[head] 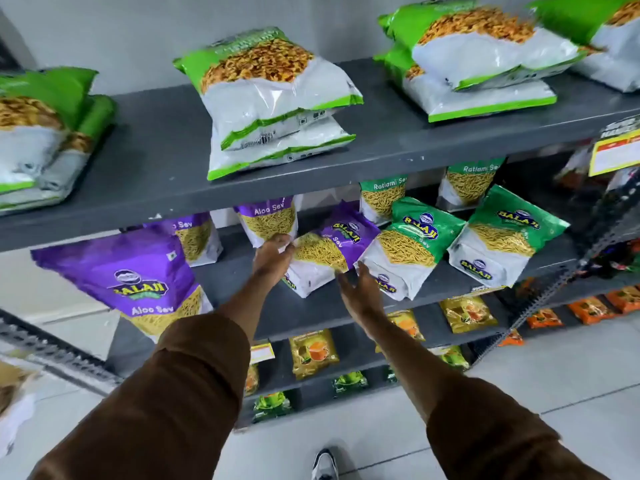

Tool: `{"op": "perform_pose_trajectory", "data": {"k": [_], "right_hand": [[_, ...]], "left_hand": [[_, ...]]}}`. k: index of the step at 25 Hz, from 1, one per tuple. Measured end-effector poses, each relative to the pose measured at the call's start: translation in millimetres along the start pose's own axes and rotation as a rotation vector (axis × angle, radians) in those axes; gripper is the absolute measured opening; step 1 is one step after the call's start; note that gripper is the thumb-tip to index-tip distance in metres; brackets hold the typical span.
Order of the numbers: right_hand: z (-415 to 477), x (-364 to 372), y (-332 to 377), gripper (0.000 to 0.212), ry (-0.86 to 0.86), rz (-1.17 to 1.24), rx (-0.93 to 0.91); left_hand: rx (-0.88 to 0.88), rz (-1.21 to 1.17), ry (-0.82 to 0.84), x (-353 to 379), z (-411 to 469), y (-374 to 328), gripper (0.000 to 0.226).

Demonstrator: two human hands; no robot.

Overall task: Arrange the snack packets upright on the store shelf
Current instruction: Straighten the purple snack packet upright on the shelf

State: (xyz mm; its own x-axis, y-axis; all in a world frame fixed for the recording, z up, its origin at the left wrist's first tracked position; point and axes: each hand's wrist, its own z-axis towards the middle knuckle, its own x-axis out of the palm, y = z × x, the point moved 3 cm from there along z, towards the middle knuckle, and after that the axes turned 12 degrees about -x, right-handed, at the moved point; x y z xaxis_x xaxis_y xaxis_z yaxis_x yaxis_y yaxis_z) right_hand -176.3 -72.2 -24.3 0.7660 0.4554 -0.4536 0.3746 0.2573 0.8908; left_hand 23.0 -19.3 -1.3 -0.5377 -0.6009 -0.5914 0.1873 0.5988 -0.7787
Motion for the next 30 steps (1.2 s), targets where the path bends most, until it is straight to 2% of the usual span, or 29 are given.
{"op": "perform_pose_trajectory", "data": {"k": [3,5,7,8,10,12,16,19,24,28,30], "right_hand": [[21.7,25.7,-7.7,0.054,-0.016,0.080,0.112],[31.3,43.4,-16.9,0.061,-0.030,0.178,0.199],[51.4,68.7,-46.0,0.081,-0.061,0.264,0.265],[57.2,77.1,-58.3,0.081,-0.060,0.307,0.282],[63.8,88.4,-60.0,0.066,-0.083,0.381,0.294],[53.3,80.0,-31.9,0.055,-0.097,0.364,0.251],[32.7,69.6,-5.4,0.071,-0.048,0.335,0.107],[11.6,57.2,1.9,0.062,0.006,0.282,0.050],[-64.4,24.8,5.9,0.059,0.108,0.210,-0.105],[-119.4,7.9,-9.7,0.060,0.065,0.160,-0.310],[-134.7,6.7,-23.0,0.061,0.101,0.142,-0.366]], "left_hand": [[-0.110,0.186,0.105,6.4,33.1,4.7,0.055],[-0.179,0.230,0.204,16.9,48.1,14.1,0.069],[-0.236,0.167,0.244,26.2,68.2,27.6,0.068],[-0.246,0.099,0.242,25.4,68.0,29.2,0.066],[-0.293,-0.039,0.232,25.7,73.7,35.8,0.059],[-0.318,-0.137,0.218,20.0,66.2,36.5,0.045],[-0.281,-0.224,0.144,3.0,31.3,48.1,0.024],[-0.210,-0.283,0.160,-8.2,-0.9,61.1,0.016],[-0.165,-0.365,0.141,-14.3,-89.1,101.0,0.031],[-0.145,-0.470,0.128,-9.5,-150.7,135.3,0.048],[-0.156,-0.510,0.111,-8.3,-171.9,146.8,0.050]]}}
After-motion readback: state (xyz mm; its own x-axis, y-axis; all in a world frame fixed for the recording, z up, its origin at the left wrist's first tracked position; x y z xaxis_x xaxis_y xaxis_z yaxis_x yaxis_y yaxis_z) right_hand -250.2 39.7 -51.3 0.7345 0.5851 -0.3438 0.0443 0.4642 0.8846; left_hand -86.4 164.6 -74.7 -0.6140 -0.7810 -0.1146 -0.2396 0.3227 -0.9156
